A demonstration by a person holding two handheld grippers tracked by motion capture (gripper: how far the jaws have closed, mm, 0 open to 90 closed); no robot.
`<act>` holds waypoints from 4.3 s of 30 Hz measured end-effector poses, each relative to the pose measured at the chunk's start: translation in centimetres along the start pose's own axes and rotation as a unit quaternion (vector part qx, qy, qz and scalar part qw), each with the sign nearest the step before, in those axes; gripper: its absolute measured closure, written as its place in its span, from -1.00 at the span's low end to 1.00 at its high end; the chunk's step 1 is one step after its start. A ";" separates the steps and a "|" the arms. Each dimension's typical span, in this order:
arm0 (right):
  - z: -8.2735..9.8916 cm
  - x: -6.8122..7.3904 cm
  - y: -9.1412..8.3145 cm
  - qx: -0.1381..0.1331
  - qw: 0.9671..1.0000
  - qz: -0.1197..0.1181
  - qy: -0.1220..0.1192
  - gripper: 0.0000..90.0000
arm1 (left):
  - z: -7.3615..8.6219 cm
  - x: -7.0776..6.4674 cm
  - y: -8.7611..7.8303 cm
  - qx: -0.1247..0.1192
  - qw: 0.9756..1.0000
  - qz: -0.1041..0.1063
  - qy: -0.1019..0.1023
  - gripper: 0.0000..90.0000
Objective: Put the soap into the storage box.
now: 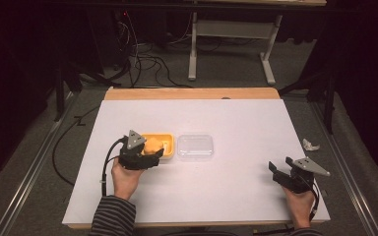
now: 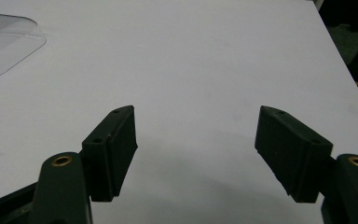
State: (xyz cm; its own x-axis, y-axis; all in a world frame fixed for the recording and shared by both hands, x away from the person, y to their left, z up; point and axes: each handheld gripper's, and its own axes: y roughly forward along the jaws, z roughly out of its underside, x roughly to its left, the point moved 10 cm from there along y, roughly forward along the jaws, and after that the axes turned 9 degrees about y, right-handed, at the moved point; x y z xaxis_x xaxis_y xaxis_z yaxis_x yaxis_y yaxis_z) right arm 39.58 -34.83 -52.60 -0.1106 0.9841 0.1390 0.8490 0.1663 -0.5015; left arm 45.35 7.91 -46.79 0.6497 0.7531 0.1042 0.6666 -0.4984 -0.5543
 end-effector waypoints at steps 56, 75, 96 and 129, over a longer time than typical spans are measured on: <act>0.0 0.1 -0.2 -0.006 1.000 -0.003 -0.001 -0.34 | 2.6 3.1 6.5 0.057 0.996 -0.059 -0.045 -0.42; 0.0 0.1 0.0 -0.001 1.000 0.000 -0.004 -0.34 | 2.9 3.4 7.1 0.062 0.995 -0.051 -0.058 -0.43; 0.0 0.1 -0.1 -0.002 1.000 -0.003 -0.002 -0.34 | 3.1 3.5 6.8 0.073 0.994 -0.053 -0.064 -0.49; 0.0 0.1 -0.1 -0.001 1.000 -0.006 0.001 -0.34 | 1.0 1.9 2.2 0.032 0.998 -0.028 -0.045 -0.53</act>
State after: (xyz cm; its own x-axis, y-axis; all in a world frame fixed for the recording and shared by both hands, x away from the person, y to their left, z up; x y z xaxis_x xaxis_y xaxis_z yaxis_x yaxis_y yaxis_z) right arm 39.49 -34.75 -52.54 -0.1198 0.9818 0.1477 0.8488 0.1784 -0.4977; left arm 47.68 8.64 -48.67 0.5748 0.8159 0.0626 0.6743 -0.4290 -0.6010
